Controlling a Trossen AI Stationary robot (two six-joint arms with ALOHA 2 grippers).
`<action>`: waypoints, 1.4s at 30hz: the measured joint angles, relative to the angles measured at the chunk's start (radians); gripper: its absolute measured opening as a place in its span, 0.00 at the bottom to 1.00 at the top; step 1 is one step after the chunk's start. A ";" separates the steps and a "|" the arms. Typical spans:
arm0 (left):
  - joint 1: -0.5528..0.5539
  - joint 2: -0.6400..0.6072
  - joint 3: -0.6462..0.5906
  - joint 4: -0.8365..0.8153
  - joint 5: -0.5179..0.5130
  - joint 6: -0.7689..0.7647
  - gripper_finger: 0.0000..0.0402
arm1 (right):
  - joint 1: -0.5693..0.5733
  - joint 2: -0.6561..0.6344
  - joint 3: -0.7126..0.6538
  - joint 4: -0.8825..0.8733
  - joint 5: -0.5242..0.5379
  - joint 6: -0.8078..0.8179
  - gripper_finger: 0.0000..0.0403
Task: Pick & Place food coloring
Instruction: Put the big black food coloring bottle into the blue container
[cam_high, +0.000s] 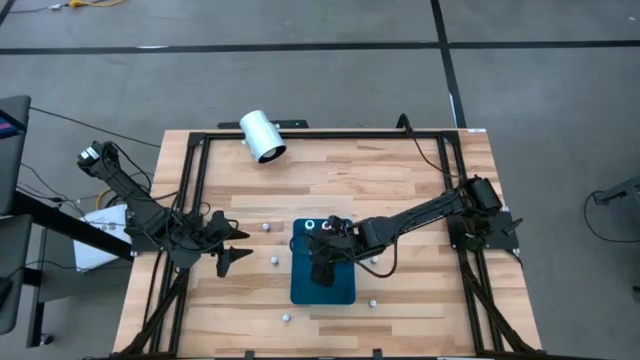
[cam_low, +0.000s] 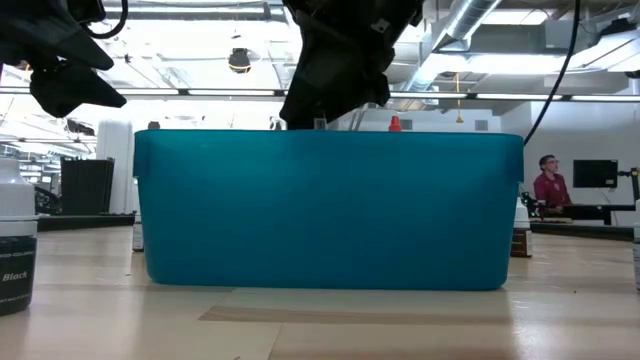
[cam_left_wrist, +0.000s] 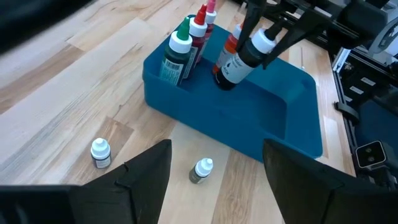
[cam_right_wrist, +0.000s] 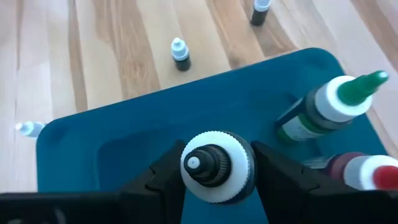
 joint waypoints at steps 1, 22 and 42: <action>0.000 0.000 0.000 0.000 0.000 0.000 0.60 | -0.002 0.000 0.000 0.000 0.002 0.000 0.40; 0.000 0.000 0.000 0.000 -0.002 0.000 0.60 | -0.012 -0.002 -0.044 0.084 -0.039 -0.001 0.40; 0.000 0.000 0.000 0.015 0.000 0.000 0.60 | -0.023 -0.002 -0.045 0.080 -0.037 -0.008 0.46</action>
